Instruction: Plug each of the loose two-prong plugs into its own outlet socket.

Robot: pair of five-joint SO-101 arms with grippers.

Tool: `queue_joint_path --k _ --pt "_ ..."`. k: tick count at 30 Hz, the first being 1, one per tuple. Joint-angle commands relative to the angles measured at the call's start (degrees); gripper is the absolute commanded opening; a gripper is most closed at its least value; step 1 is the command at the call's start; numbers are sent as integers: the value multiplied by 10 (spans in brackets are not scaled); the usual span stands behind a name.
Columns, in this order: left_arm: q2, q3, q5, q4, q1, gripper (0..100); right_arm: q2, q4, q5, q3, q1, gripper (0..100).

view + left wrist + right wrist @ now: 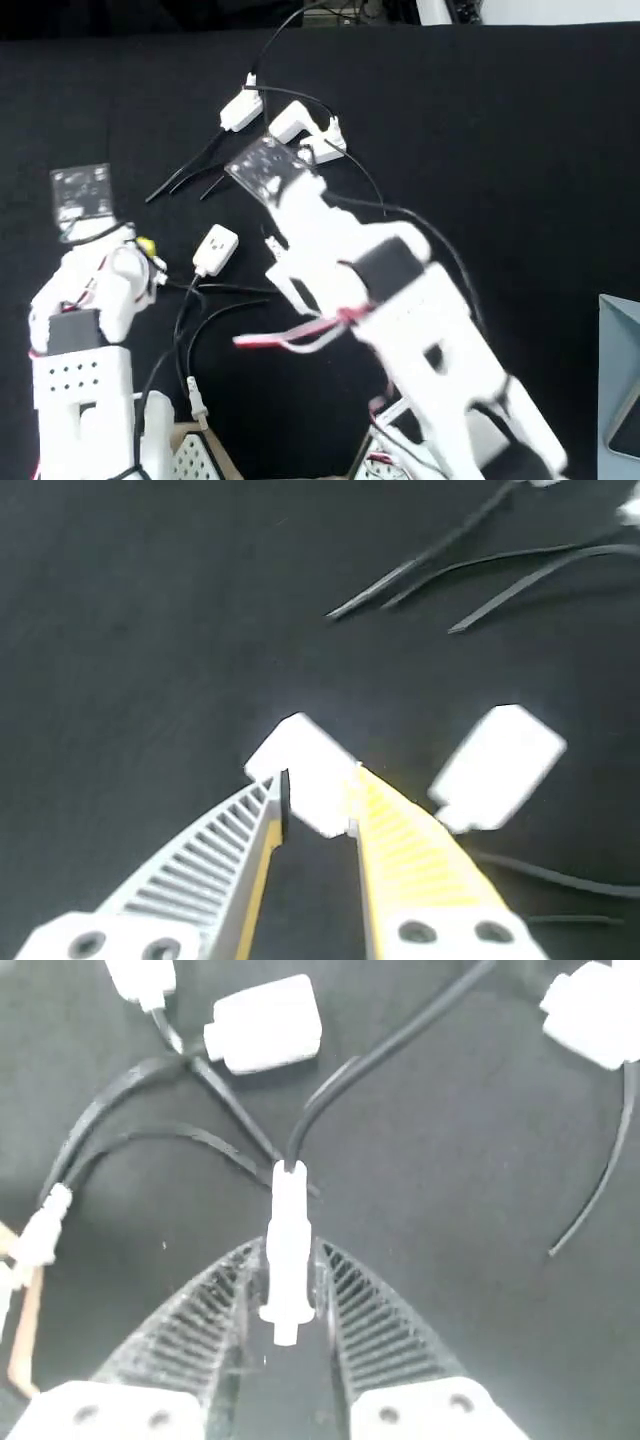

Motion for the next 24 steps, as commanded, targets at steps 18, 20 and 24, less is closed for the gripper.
queue_joint_path --k 18,20,24 --pt "-8 -106 118 -4 261 120 -217 -60 -39 121 -89 12" --pt "-8 -106 117 -4 272 120 -217 -63 -39 122 -88 12" --pt "-8 -103 117 -1 304 120 -215 -70 -39 123 -88 12"
